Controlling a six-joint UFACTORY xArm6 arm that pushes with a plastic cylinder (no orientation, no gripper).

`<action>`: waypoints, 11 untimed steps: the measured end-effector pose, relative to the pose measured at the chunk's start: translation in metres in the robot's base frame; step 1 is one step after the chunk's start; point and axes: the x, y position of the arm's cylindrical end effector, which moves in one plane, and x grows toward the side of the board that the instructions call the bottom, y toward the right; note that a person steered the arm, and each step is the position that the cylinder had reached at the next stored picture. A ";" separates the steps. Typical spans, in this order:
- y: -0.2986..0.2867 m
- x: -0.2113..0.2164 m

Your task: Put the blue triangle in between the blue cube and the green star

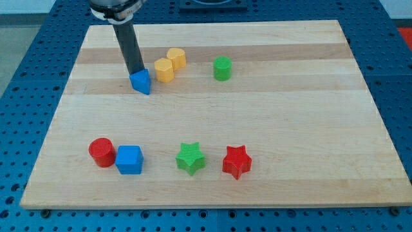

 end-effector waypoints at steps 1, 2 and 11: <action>0.024 0.017; 0.046 0.037; 0.019 0.061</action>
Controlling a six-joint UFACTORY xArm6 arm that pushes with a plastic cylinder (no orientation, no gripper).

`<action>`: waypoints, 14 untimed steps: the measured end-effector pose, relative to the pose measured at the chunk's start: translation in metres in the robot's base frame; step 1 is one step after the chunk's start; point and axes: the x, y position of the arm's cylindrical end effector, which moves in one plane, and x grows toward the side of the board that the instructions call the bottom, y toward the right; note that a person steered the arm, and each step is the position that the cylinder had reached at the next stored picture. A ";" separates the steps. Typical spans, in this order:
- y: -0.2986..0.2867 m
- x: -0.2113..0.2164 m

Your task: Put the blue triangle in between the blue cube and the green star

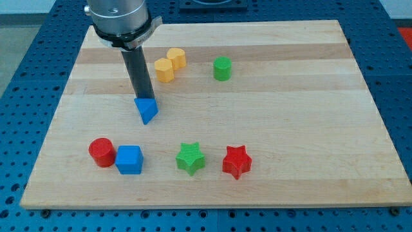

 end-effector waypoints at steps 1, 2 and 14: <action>-0.006 0.008; 0.000 0.022; 0.012 0.100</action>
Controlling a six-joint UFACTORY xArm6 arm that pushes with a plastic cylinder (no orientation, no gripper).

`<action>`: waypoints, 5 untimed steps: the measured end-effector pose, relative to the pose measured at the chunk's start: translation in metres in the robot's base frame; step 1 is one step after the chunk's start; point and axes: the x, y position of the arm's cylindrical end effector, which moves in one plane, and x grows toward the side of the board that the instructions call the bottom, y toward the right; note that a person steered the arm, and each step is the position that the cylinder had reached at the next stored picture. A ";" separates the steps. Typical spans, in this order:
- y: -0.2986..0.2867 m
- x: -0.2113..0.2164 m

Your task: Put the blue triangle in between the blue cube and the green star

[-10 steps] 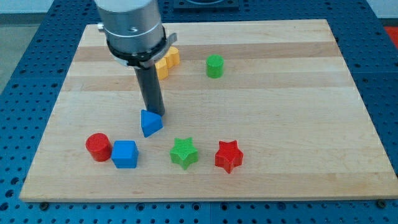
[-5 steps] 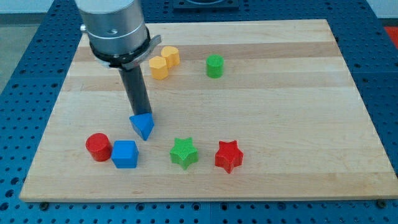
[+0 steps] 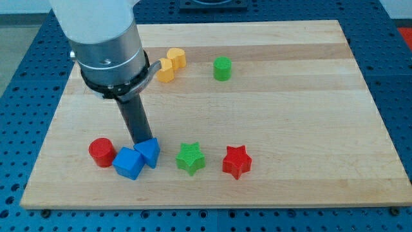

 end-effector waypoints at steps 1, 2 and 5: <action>0.013 0.005; 0.036 0.005; 0.032 -0.043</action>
